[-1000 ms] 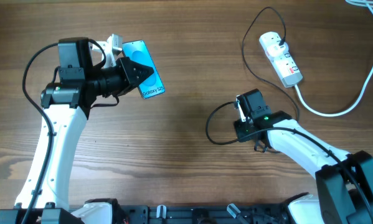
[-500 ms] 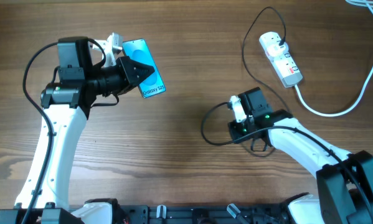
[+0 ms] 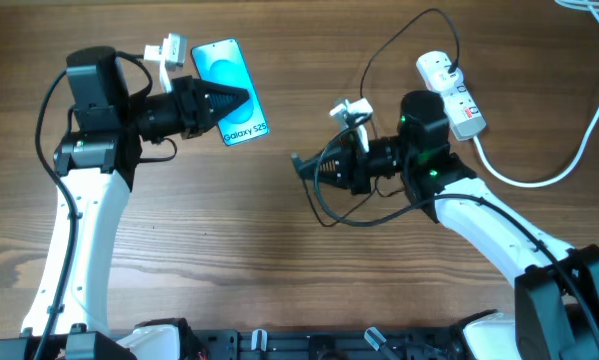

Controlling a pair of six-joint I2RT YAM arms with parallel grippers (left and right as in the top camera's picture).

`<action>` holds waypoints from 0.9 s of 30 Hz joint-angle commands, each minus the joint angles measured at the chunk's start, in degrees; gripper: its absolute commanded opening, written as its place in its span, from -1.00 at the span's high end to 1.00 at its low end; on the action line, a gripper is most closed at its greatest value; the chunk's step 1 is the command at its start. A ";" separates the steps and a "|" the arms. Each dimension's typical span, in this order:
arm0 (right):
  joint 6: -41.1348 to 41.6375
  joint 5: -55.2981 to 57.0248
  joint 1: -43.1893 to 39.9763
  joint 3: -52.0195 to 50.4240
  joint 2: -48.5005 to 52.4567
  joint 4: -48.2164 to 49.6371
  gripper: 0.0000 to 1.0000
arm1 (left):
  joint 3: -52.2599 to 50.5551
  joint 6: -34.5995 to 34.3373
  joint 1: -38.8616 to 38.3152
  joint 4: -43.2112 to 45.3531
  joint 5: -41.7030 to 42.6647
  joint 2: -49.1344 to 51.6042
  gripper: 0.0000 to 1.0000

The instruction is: Plug charger to phone and switch on socket

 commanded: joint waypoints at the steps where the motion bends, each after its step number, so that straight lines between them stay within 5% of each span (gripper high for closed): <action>1: 18.36 -3.32 2.10 0.50 -0.74 9.33 0.91 | -0.09 -4.37 0.00 4.37 6.51 -0.48 0.92; 8: 23.87 2.34 5.18 0.50 -0.74 14.21 0.91 | -0.09 -9.90 0.00 13.11 9.79 -0.50 0.92; 15: 35.82 3.54 5.35 0.50 -0.74 30.14 0.91 | -0.09 -10.51 -2.47 15.87 11.52 -0.50 0.92; 27: 36.04 6.88 6.36 0.50 -0.63 30.12 0.91 | -0.09 -11.34 -6.01 17.73 7.23 -0.50 0.92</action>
